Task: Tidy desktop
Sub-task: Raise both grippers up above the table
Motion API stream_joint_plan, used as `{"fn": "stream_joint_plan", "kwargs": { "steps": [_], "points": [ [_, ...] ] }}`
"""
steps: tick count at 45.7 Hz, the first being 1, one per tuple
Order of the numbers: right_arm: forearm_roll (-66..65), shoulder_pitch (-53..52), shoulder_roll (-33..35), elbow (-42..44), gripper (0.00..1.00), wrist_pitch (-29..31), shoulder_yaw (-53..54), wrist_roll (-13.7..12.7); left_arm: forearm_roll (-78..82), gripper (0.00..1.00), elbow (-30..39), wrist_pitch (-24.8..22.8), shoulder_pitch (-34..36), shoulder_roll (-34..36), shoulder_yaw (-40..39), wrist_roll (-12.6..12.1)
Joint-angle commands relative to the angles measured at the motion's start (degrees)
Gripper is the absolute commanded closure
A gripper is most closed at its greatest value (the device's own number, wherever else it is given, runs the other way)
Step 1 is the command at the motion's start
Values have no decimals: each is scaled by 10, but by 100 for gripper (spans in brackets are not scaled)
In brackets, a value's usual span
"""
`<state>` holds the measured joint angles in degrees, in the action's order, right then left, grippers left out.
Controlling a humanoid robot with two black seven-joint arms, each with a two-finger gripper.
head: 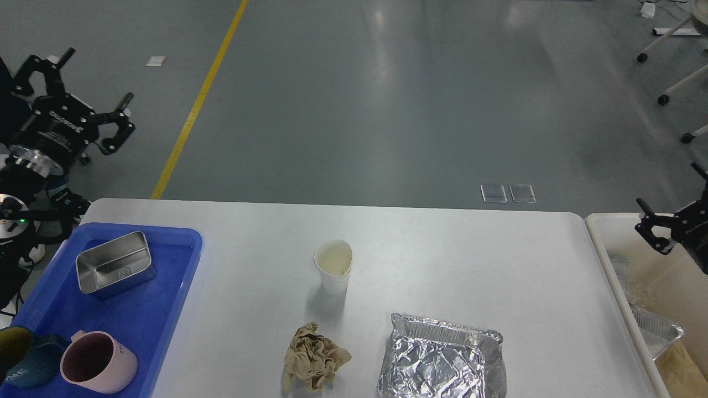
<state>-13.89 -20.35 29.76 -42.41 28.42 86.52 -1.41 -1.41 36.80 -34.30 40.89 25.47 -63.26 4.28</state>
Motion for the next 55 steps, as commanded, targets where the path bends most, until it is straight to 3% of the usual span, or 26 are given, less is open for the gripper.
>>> {"fn": "stream_joint_plan", "kwargs": {
  "steps": [1,8,21,34,55],
  "points": [
    [0,-35,-40,0,0,-2,0,0,-1,3,-2,2,-2,-49,-29,5],
    [0,-55,-100,1,0,-10,0,0,-2,3,-5,5,2,-96,-41,12],
    [0,-54,-128,1,0,-15,0,0,-3,3,-20,3,2,-204,-68,21],
    [1,-58,-131,8,0,-14,4,4,-3,3,-30,7,-12,-249,-125,120],
    [2,-10,-128,0,0,8,37,6,3,3,-53,14,-19,-242,-120,122]
  ]
}}
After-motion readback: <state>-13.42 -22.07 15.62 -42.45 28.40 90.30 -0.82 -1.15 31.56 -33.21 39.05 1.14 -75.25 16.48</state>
